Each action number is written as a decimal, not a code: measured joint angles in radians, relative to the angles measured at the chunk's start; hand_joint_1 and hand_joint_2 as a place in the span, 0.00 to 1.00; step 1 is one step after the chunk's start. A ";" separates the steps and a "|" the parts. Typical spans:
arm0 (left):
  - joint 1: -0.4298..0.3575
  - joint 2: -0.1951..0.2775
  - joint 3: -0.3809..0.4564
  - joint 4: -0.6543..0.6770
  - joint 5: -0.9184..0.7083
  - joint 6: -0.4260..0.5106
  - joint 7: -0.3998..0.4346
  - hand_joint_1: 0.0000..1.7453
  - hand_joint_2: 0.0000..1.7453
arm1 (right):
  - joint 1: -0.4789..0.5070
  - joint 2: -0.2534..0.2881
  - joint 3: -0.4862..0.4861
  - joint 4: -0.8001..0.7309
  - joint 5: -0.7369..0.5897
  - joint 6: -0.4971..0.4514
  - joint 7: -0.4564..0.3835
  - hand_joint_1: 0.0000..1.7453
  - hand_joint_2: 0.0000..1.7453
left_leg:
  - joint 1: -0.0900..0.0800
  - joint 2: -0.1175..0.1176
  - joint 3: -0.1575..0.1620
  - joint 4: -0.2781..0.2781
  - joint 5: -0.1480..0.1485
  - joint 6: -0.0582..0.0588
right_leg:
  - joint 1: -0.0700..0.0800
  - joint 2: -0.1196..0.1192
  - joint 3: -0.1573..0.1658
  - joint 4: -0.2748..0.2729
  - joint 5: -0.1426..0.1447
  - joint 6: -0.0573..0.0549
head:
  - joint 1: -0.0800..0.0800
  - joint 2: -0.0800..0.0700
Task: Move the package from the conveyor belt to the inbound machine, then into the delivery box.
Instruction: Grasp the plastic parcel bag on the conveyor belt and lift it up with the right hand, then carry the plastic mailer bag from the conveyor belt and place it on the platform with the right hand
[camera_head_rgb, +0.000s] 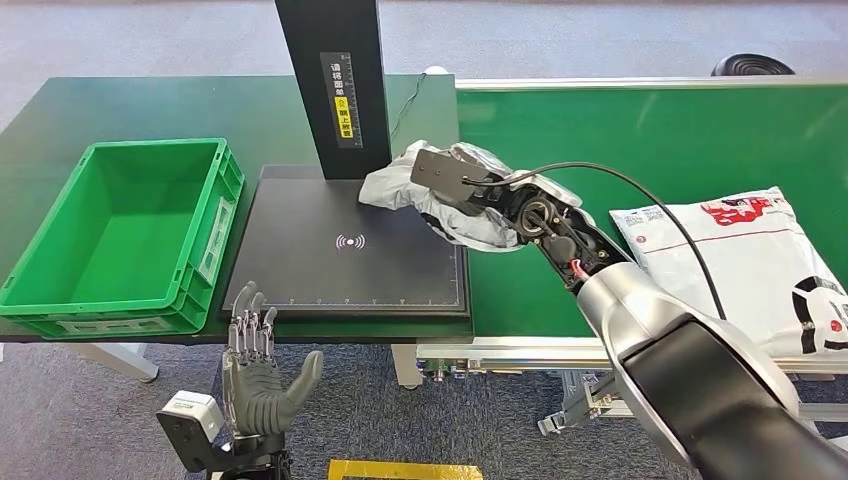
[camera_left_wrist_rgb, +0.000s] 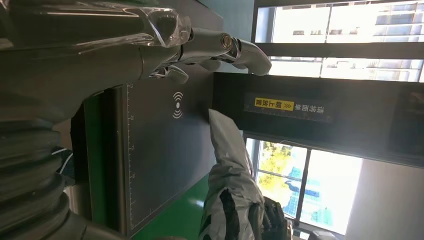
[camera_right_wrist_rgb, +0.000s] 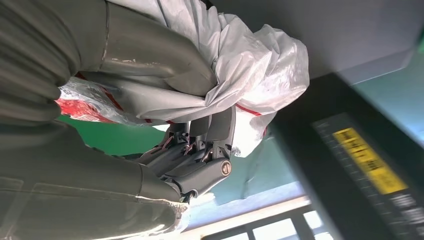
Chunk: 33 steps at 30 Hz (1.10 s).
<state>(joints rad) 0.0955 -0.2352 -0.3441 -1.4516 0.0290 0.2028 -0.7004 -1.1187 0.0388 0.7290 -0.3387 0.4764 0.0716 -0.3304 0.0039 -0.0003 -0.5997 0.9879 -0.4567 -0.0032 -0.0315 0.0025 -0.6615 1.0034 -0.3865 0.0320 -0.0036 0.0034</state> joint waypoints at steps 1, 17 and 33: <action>-0.001 -0.001 0.000 0.002 -0.001 0.000 0.000 0.00 1.00 | 0.001 0.012 0.001 0.000 0.000 -0.002 0.000 1.00 1.00 | 0.000 0.000 0.000 0.000 0.000 0.000 | 0.000 0.000 0.000 0.000 0.000 0.000 | 0.000 0.000; -0.007 -0.004 0.000 0.011 -0.009 0.001 0.000 0.00 1.00 | 0.015 0.150 0.003 0.001 0.003 -0.020 0.021 1.00 1.00 | 0.000 0.000 0.000 0.000 0.000 0.000 | 0.000 0.000 -0.001 0.000 0.000 0.000 | 0.000 0.000; -0.032 -0.011 0.000 0.049 0.005 0.010 0.000 0.00 1.00 | 0.038 0.223 0.000 0.015 0.007 -0.046 0.053 1.00 1.00 | 0.000 0.000 0.000 0.000 0.000 0.000 | 0.000 0.000 -0.001 0.000 0.000 0.000 | 0.000 0.000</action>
<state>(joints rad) 0.0635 -0.2460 -0.3445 -1.4030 0.0337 0.2131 -0.7004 -1.0808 0.2613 0.7295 -0.3236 0.4833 0.0253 -0.2769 0.0040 -0.0002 -0.6000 0.9879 -0.4567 -0.0033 -0.0313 0.0025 -0.6625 1.0034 -0.3868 0.0318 -0.0036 0.0034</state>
